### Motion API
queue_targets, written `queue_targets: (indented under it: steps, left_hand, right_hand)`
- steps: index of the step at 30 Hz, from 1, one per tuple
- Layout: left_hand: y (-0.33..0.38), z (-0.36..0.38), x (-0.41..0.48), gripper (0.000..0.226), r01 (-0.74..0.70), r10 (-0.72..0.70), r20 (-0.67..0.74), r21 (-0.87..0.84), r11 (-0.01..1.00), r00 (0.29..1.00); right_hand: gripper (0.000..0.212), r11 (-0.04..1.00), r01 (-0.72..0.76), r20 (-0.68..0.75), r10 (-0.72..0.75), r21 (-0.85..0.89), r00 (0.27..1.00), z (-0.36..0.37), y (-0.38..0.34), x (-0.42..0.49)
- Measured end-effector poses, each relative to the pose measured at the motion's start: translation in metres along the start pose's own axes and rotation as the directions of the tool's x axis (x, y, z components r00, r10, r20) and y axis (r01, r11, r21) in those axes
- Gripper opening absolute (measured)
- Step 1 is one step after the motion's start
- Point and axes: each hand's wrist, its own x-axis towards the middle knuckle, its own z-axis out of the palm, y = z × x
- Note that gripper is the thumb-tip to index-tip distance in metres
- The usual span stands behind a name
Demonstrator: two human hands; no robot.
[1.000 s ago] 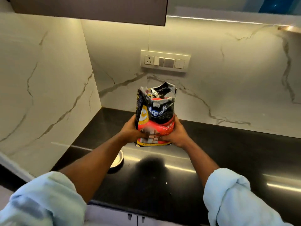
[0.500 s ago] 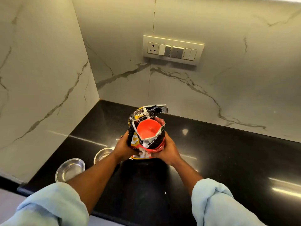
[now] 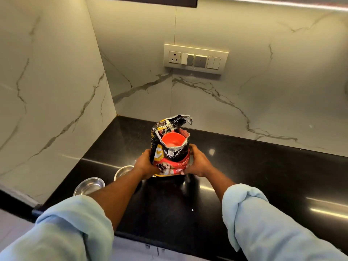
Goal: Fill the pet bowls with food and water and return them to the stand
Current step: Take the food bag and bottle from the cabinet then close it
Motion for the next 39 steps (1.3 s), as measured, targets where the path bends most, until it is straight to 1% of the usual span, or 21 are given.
queue_targets:
  steps: [2, 4, 5, 6, 8, 9, 10, 12, 15, 17, 20, 23, 26, 28, 31, 34, 36, 39]
  left_hand:
    - [0.008, -0.012, -0.002, 0.095, 0.008, -0.008, -0.002, 0.051, 0.999, 1.0]
    - [0.018, -0.027, -0.006, 0.1, -0.009, 0.01, -0.011, 0.091, 0.996, 1.0]
    - [0.024, -0.035, -0.009, 0.102, -0.025, 0.028, -0.019, 0.108, 0.994, 0.999]
    - [0.029, -0.044, -0.012, 0.1, -0.046, 0.05, -0.031, 0.116, 0.992, 0.998]
    - [0.042, -0.062, -0.017, 0.09, -0.09, 0.101, -0.076, 0.13, 0.987, 0.992]
    - [0.048, -0.071, -0.02, 0.083, -0.11, 0.124, -0.107, 0.127, 0.986, 0.987]
    - [0.054, -0.079, -0.023, 0.076, -0.129, 0.146, -0.141, 0.12, 0.984, 0.979]
    - [0.069, -0.094, -0.027, 0.06, -0.177, 0.199, -0.217, 0.116, 0.977, 0.956]
    - [0.099, -0.113, -0.037, 0.039, -0.272, 0.308, -0.307, 0.155, 0.95, 0.9]
    - [0.123, -0.124, -0.043, 0.03, -0.339, 0.391, -0.324, 0.207, 0.918, 0.861]
    - [0.163, -0.137, -0.05, 0.024, -0.436, 0.512, -0.357, 0.275, 0.857, 0.781]
    - [0.208, -0.147, -0.06, 0.021, -0.559, 0.65, -0.362, 0.331, 0.76, 0.668]
    - [0.257, -0.154, -0.069, 0.012, -0.675, 0.744, -0.38, 0.323, 0.663, 0.549]
    - [0.29, -0.158, -0.076, 0.014, -0.729, 0.786, -0.388, 0.32, 0.605, 0.481]
    - [0.34, -0.162, -0.084, 0.024, -0.783, 0.843, -0.391, 0.358, 0.509, 0.369]
    - [0.385, -0.164, -0.092, 0.026, -0.815, 0.883, -0.394, 0.403, 0.416, 0.255]
    - [0.41, -0.165, -0.093, 0.028, -0.824, 0.891, -0.406, 0.422, 0.378, 0.201]
    - [0.44, -0.167, -0.086, 0.029, -0.82, 0.888, -0.425, 0.437, 0.371, 0.175]
  right_hand:
    - [0.135, 0.999, -0.025, -0.016, 0.025, -0.036, 1.0, -0.013, -0.007, -0.008]
    - [0.128, 0.997, -0.018, -0.026, 0.016, -0.071, 1.0, -0.029, -0.018, -0.018]
    - [0.119, 0.995, -0.013, -0.04, 0.009, -0.095, 0.999, -0.037, -0.024, -0.022]
    - [0.103, 0.993, -0.01, -0.067, 0.002, -0.116, 0.998, -0.045, -0.03, -0.025]
    - [0.07, 0.992, -0.024, -0.15, 0.005, -0.121, 0.989, -0.06, -0.039, -0.029]
    - [0.059, 0.994, -0.03, -0.191, 0.009, -0.106, 0.981, -0.066, -0.044, -0.032]
    - [0.051, 0.996, -0.023, -0.226, 0.001, -0.091, 0.974, -0.073, -0.049, -0.035]
    - [0.041, 0.996, 0.036, -0.307, -0.058, -0.08, 0.95, -0.086, -0.063, -0.041]
    - [0.029, 0.986, 0.13, -0.439, -0.163, -0.104, 0.883, -0.11, -0.09, -0.055]
    - [0.028, 0.969, 0.201, -0.503, -0.246, -0.144, 0.829, -0.127, -0.109, -0.064]
    - [0.036, 0.928, 0.298, -0.589, -0.373, -0.224, 0.717, -0.155, -0.135, -0.077]
    - [0.035, 0.89, 0.345, -0.652, -0.453, -0.298, 0.607, -0.188, -0.158, -0.087]
    - [0.028, 0.85, 0.39, -0.711, -0.516, -0.354, 0.478, -0.223, -0.18, -0.098]
    - [0.023, 0.817, 0.406, -0.736, -0.559, -0.409, 0.383, -0.245, -0.193, -0.104]
    - [0.021, 0.767, 0.417, -0.752, -0.612, -0.488, 0.246, -0.28, -0.208, -0.112]
    - [0.021, 0.739, 0.437, -0.781, -0.613, -0.513, 0.118, -0.315, -0.219, -0.117]
    - [0.024, 0.736, 0.442, -0.8, -0.596, -0.513, 0.064, -0.339, -0.224, -0.118]
    - [0.018, 0.739, 0.409, -0.8, -0.599, -0.535, 0.036, -0.377, -0.225, -0.116]
